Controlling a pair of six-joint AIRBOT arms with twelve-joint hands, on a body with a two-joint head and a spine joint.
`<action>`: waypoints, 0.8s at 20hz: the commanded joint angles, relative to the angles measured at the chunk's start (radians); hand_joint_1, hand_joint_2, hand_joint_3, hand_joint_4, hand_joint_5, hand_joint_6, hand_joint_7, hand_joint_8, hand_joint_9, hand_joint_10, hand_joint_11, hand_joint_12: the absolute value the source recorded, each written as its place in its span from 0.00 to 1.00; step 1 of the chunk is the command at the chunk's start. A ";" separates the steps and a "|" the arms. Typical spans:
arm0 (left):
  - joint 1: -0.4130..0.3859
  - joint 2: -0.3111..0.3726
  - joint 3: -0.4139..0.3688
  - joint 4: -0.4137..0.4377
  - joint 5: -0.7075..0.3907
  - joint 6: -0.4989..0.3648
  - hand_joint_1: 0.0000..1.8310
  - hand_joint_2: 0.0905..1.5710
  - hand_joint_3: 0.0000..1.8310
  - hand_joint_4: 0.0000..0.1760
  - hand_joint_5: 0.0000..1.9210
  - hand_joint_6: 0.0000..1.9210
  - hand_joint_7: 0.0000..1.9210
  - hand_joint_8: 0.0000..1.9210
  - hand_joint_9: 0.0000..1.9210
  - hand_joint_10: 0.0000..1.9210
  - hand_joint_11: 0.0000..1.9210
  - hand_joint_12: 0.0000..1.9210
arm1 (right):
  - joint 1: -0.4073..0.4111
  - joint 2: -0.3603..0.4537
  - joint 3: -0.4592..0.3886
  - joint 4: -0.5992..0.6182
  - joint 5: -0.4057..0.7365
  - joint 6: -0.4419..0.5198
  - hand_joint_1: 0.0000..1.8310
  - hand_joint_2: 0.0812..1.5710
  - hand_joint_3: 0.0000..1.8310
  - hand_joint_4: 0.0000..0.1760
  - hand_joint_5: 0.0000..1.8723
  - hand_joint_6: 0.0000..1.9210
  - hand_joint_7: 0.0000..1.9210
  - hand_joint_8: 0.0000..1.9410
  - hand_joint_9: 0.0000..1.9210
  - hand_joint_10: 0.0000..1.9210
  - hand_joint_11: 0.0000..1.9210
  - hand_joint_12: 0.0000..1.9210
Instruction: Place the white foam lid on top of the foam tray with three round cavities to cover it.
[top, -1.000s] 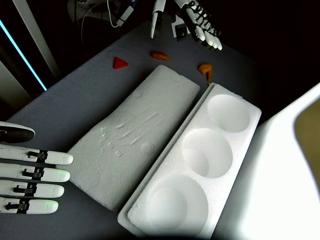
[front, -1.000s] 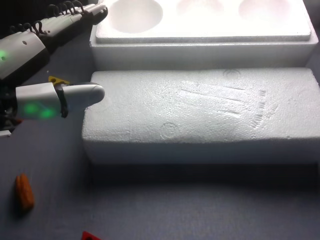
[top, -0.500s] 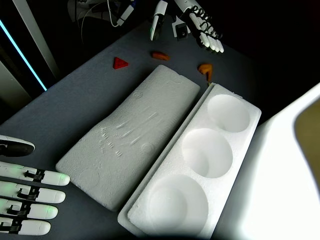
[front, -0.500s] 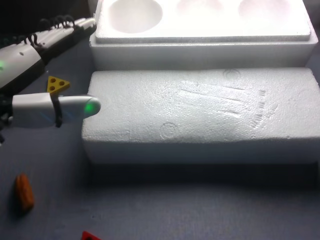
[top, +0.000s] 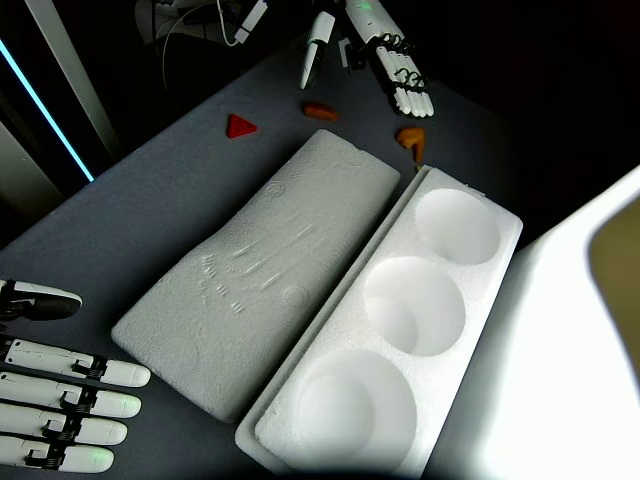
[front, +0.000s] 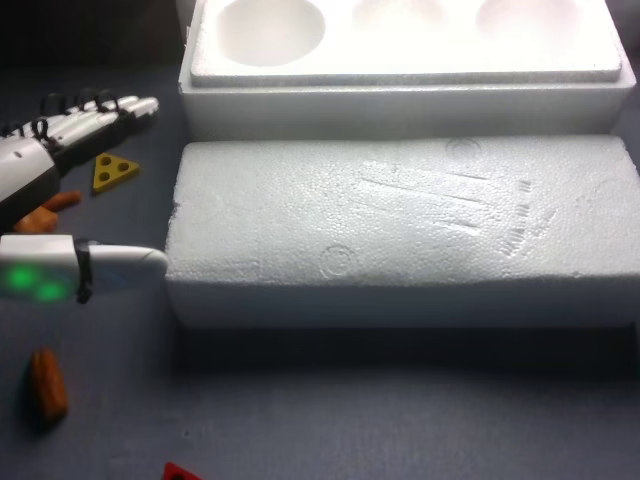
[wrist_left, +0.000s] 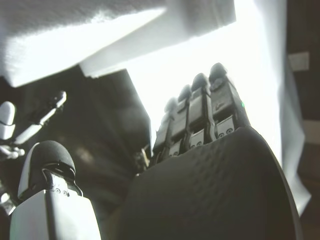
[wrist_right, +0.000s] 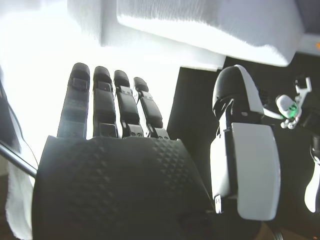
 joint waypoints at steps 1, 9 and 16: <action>0.005 0.014 0.000 -0.031 -0.106 0.002 0.22 0.59 0.00 0.00 0.03 0.01 0.00 0.00 0.00 0.00 0.00 0.00 | -0.002 0.005 0.011 0.017 0.104 0.000 0.27 0.72 0.00 0.00 0.00 0.00 0.00 0.00 0.00 0.00 0.00 0.00; 0.025 0.019 -0.003 0.002 0.008 0.017 0.25 0.57 0.00 0.00 0.06 0.01 0.00 0.00 0.00 0.00 0.00 0.00 | -0.004 -0.018 0.023 0.030 0.060 0.000 0.27 0.73 0.00 0.00 0.00 0.00 0.00 0.00 0.00 0.00 0.00 0.00; 0.024 -0.033 0.025 -0.004 0.061 0.027 0.25 0.57 0.00 0.00 0.08 0.01 0.00 0.00 0.00 0.00 0.00 0.00 | -0.003 -0.050 0.047 0.059 0.037 0.000 0.29 0.74 0.00 0.00 0.00 0.00 0.00 0.00 0.00 0.00 0.00 0.00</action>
